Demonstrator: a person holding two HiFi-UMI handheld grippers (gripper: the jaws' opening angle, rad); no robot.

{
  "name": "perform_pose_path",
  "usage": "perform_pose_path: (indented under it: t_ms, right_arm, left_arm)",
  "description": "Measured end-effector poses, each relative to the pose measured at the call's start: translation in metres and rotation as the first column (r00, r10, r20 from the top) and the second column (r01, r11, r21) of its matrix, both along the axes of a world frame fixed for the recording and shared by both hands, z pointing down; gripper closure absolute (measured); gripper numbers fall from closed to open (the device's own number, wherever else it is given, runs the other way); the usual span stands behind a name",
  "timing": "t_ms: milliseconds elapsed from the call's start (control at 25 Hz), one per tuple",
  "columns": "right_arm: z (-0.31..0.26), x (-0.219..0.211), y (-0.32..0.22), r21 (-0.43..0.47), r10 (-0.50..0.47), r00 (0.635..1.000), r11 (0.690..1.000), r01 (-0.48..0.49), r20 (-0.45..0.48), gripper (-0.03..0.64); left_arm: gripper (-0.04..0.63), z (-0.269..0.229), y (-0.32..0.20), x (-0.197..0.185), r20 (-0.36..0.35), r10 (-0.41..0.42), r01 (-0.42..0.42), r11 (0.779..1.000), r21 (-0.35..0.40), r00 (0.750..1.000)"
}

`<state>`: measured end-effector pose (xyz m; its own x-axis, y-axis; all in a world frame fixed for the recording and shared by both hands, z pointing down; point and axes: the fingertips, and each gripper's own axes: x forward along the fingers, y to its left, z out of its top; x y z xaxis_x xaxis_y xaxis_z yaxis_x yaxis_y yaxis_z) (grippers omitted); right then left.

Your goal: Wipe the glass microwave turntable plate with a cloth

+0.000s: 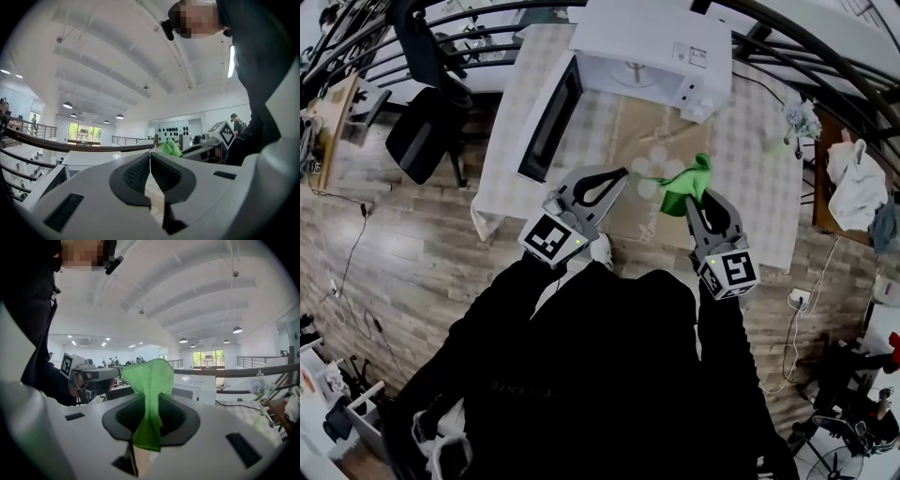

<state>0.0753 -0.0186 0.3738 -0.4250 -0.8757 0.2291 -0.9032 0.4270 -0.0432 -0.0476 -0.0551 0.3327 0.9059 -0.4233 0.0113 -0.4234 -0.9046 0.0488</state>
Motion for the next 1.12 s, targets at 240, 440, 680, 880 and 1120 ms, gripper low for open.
perform_pose_path:
  t_ms: [240,440,680,880,1120]
  right_arm:
    - [0.023,0.004,-0.036,-0.048,-0.009,0.999,0.999,0.007,-0.031,0.518]
    - [0.052,0.008,-0.071,-0.091,-0.074,0.994,0.994,0.066,-0.079,0.518]
    - [0.094,0.007,-0.112,-0.175,-0.170,0.969,0.975,0.138,-0.179,0.518]
    - [0.126,-0.003,-0.140,-0.236,-0.267,0.931,0.949,0.209,-0.251,0.518]
    - [0.177,-0.015,-0.160,-0.341,-0.404,0.846,0.895,0.287,-0.349,0.517]
  left_arm:
    - [0.574,0.015,-0.031,-0.007,0.010,-0.030,0.030,0.999,-0.017,0.999]
    - [0.574,0.027,-0.052,-0.003,0.004,-0.077,0.078,0.997,-0.025,0.997]
    - [0.574,0.039,-0.070,-0.001,0.005,-0.130,0.130,0.991,-0.044,0.991]
    - [0.574,0.058,-0.085,-0.001,0.052,-0.176,0.178,0.983,-0.047,0.983]
    - [0.574,0.075,-0.097,-0.001,0.064,-0.217,0.221,0.973,-0.061,0.974]
